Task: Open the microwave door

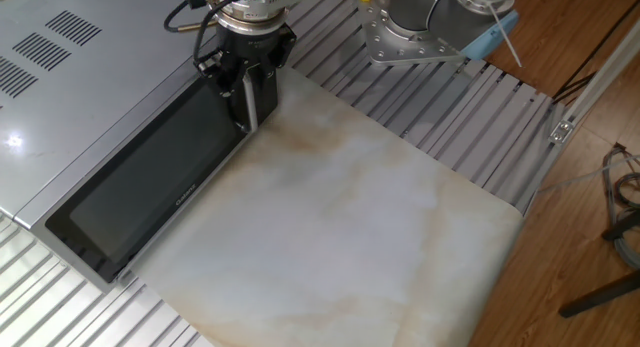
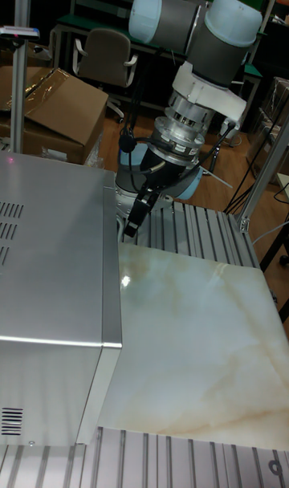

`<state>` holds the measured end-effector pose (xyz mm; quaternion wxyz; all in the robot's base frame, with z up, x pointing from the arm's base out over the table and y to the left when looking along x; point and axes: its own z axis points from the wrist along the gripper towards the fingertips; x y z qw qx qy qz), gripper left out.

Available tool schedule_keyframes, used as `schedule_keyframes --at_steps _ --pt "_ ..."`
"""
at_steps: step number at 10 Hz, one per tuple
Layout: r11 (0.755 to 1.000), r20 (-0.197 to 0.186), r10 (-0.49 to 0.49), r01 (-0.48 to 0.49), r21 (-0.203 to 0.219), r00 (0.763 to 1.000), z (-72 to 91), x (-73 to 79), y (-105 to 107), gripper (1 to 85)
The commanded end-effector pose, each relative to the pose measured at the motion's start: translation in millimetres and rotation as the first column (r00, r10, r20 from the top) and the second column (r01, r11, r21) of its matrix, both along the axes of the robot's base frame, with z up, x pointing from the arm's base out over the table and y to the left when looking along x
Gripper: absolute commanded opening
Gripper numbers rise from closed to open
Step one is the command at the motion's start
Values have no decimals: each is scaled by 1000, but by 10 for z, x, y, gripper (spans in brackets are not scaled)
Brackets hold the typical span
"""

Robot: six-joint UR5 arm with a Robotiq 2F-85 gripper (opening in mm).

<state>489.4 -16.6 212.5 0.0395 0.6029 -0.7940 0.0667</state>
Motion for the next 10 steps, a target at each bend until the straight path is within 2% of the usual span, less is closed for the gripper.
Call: schedule_keyframes --at_steps 1,6,10 --pt "1000 -19 16 -15 21 1000 12 -118 -9 517" --pt "1000 -30 21 -21 4 999 60 -156 -171 527" --pt "999 -34 30 -30 17 999 34 -137 -145 523"
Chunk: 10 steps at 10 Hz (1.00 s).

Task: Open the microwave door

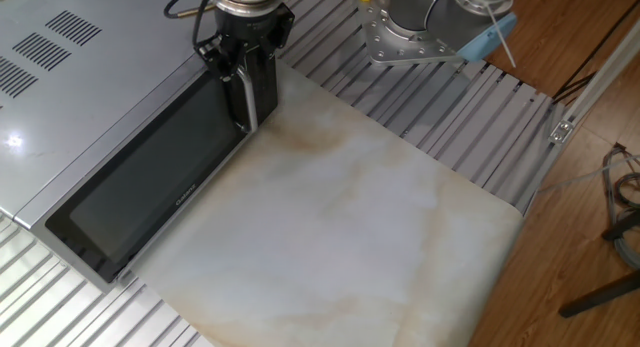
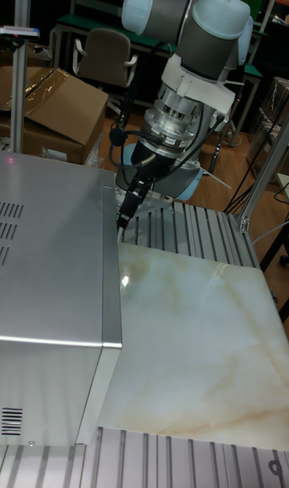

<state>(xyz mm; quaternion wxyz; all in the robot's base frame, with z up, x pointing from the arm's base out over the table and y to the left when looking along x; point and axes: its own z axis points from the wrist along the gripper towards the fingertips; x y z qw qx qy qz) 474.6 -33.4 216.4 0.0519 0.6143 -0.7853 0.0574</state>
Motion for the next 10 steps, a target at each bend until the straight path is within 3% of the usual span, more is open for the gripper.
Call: schedule_keyframes --at_steps 1,10 --pt "1000 -2 11 -11 23 1000 -19 20 40 523" --pt "1000 -8 18 -18 18 1000 -154 -67 -27 547"
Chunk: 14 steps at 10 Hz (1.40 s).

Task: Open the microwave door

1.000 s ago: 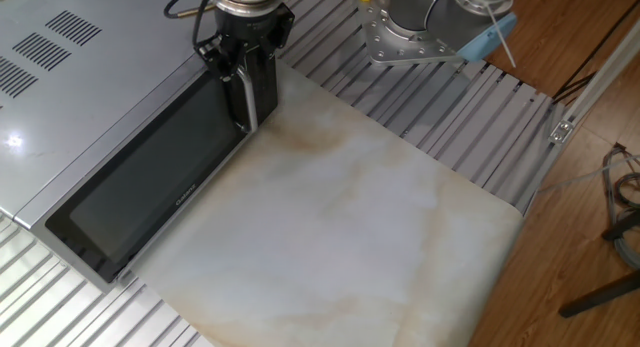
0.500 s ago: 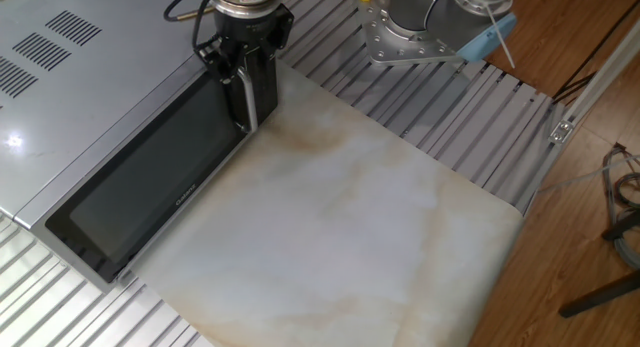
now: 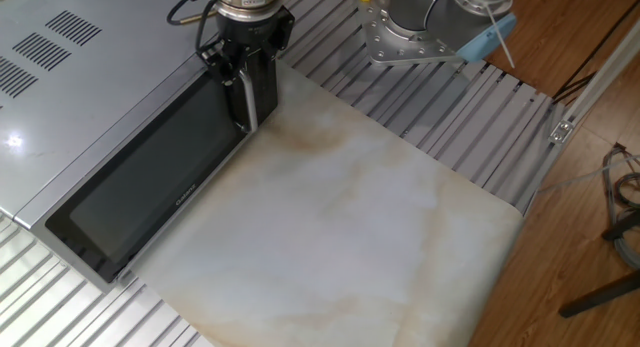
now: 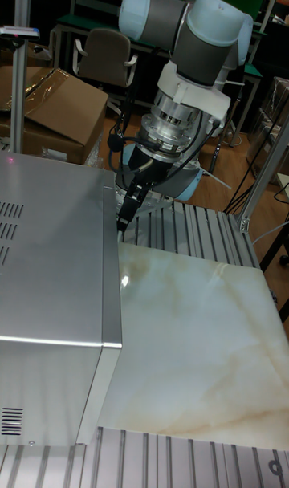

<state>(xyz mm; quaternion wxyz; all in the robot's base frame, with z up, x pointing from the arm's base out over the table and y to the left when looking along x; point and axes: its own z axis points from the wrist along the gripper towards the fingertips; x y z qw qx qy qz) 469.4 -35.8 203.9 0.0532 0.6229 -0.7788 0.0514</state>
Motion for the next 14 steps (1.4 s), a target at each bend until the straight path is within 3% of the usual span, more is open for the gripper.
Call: schedule_keyframes --at_steps 1,9,14 --pt "1000 3 -1 1 12 1000 -48 -21 -10 547" --pt "1000 -2 -20 20 21 1000 -123 -78 -9 530" --pt "999 -4 -50 50 -4 999 -132 -100 -57 383"
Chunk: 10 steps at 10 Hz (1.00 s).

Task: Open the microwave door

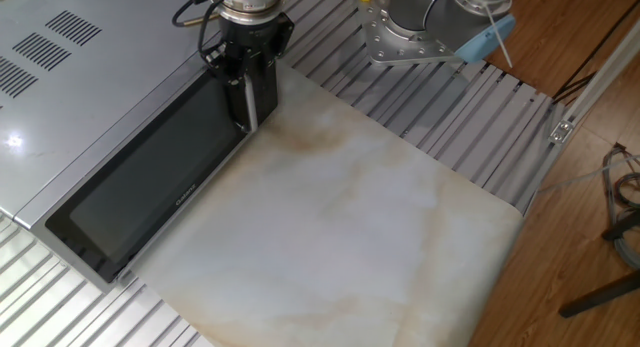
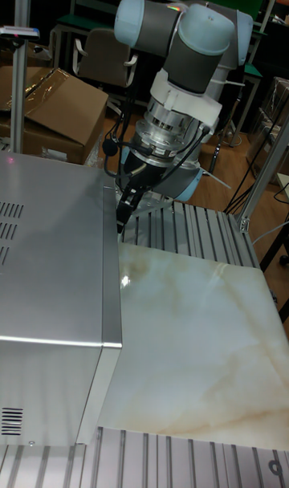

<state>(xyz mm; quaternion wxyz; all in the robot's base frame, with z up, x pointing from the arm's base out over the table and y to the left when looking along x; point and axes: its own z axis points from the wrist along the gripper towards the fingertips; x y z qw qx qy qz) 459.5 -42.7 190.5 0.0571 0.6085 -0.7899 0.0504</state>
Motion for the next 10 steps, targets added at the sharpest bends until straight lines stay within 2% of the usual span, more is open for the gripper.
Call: schedule_keyframes --at_steps 1,2,3,5,6,7,8,10 --pt "1000 1 -15 15 -10 1000 13 13 8 357" --pt "1000 7 -20 20 -19 1000 8 33 1 180" --pt "999 27 -21 22 -46 999 0 96 -38 10" --pt "999 26 15 -14 -42 1000 -24 255 -48 10" --pt "998 22 19 -18 -56 1000 39 291 -78 10" --pt "997 23 10 -9 -79 1000 115 275 -71 10" --pt "997 37 -7 10 -83 999 120 251 -24 10" --pt "997 78 -78 77 15 994 -210 177 155 10"
